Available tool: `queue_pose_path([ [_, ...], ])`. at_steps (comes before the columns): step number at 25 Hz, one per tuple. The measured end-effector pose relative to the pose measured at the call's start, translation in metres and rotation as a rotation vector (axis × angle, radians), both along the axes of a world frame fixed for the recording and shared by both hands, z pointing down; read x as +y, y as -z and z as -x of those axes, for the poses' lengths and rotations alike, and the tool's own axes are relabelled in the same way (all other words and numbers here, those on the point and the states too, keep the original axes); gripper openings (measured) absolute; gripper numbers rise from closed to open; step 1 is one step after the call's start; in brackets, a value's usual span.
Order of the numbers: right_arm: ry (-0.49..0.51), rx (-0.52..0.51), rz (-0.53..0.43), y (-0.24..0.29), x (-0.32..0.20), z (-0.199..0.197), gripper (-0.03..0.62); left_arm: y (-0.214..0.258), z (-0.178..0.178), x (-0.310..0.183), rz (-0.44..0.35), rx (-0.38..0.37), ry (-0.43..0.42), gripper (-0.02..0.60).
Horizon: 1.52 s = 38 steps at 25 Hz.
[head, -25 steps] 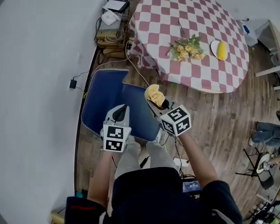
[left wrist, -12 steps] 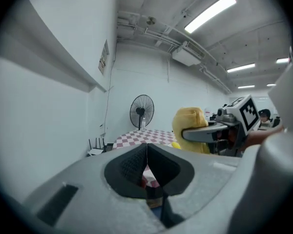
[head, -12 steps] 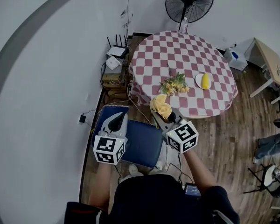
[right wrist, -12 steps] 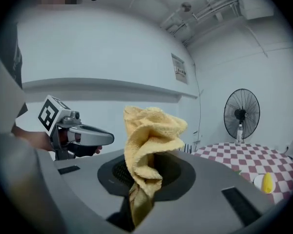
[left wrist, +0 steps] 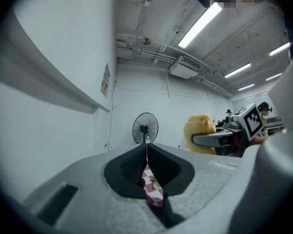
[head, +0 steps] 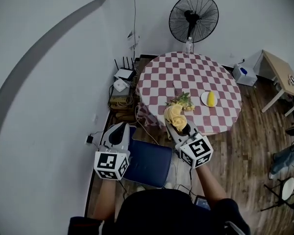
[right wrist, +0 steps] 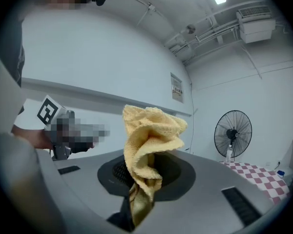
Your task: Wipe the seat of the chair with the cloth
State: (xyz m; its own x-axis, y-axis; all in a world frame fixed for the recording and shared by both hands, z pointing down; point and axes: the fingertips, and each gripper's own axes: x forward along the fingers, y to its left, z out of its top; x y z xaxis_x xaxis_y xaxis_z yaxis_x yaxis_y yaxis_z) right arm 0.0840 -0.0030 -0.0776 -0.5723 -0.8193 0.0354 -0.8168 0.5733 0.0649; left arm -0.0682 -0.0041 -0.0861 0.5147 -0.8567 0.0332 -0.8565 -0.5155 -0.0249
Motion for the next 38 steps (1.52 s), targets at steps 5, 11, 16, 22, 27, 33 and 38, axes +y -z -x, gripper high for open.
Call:
queue_pose_path([
  [5, -0.024, 0.008, -0.041, 0.005, 0.01, -0.01, 0.055, 0.009, -0.004, 0.009, -0.055, 0.007, 0.01, 0.018],
  [11, -0.053, -0.01, -0.034, 0.007, 0.011, -0.022, 0.055, 0.01, -0.005, 0.015, -0.086, -0.015, 0.001, 0.018],
  [16, -0.054, -0.004, -0.03, 0.006, 0.011, -0.02, 0.055, 0.018, -0.004, 0.016, -0.107, -0.024, 0.004, 0.018],
  [22, -0.052, 0.013, -0.033, 0.005, 0.009, -0.012, 0.055, 0.02, 0.002, 0.014, -0.104, -0.014, 0.005, 0.018],
  [27, -0.049, 0.013, -0.037, 0.004, 0.009, -0.008, 0.055, 0.018, 0.004, 0.015, -0.109, -0.023, 0.009, 0.018],
  [33, -0.051, 0.01, -0.046, 0.007, 0.009, -0.006, 0.055, 0.019, 0.005, 0.017, -0.123, -0.053, 0.019, 0.018],
  [38, -0.057, 0.006, -0.056, 0.01, 0.011, -0.007, 0.055, 0.02, 0.006, 0.021, -0.124, -0.046, 0.019, 0.018],
])
